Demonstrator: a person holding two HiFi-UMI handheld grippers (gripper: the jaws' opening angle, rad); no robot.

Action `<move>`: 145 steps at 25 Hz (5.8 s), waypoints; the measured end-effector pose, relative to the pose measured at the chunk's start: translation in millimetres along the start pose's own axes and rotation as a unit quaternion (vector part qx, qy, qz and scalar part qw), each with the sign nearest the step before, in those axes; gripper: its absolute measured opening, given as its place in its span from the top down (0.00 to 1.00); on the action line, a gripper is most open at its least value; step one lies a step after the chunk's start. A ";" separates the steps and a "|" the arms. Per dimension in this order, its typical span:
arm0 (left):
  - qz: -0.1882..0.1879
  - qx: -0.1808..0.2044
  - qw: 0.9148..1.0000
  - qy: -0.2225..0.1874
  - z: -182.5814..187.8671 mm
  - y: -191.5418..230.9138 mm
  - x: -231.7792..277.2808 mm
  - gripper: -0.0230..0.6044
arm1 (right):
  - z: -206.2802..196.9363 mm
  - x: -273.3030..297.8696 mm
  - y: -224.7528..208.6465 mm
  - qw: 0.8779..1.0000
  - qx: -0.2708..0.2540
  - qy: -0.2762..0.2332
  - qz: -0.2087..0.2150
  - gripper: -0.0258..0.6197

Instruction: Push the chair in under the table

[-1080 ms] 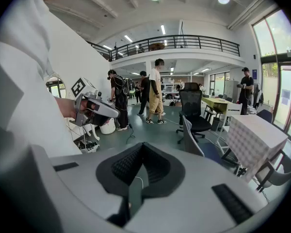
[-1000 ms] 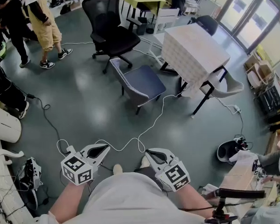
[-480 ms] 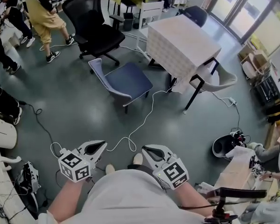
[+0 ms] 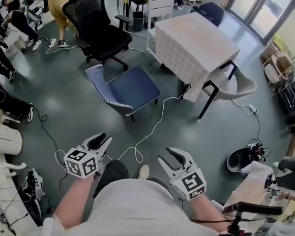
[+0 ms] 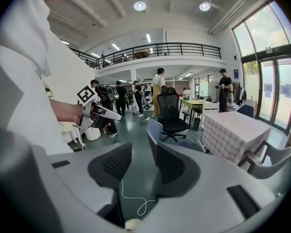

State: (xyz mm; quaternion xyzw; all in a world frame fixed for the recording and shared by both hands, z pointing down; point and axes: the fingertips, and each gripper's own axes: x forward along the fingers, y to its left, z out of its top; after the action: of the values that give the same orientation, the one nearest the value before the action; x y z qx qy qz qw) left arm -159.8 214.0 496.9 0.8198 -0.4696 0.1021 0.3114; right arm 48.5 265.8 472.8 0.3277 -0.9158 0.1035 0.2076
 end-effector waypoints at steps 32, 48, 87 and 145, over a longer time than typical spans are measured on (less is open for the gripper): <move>0.196 -0.272 0.934 0.126 23.8 350.7 256.3 0.47 | 92.4 164.0 -208.2 0.992 0.041 0.066 -0.096 0.70; 0.294 -0.310 0.895 0.128 24.4 337.5 279.2 0.83 | 97.0 186.9 -332.4 0.997 0.031 0.068 -0.023 0.70; 0.264 -0.343 0.895 0.107 140.7 192.6 586.3 0.83 | 48.8 109.8 -571.9 0.994 0.074 0.065 -0.047 0.70; -0.260 0.126 0.957 0.035 229.8 3.1 246.7 0.95 | 115.3 187.4 -253.5 0.997 0.021 0.031 -0.062 0.94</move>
State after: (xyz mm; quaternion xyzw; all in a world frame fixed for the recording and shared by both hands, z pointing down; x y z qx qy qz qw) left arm -58.4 -100.7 431.2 0.9423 -0.2120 0.1043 0.2373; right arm 44.5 -69.8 467.5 0.3850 -0.8844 0.1193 0.2354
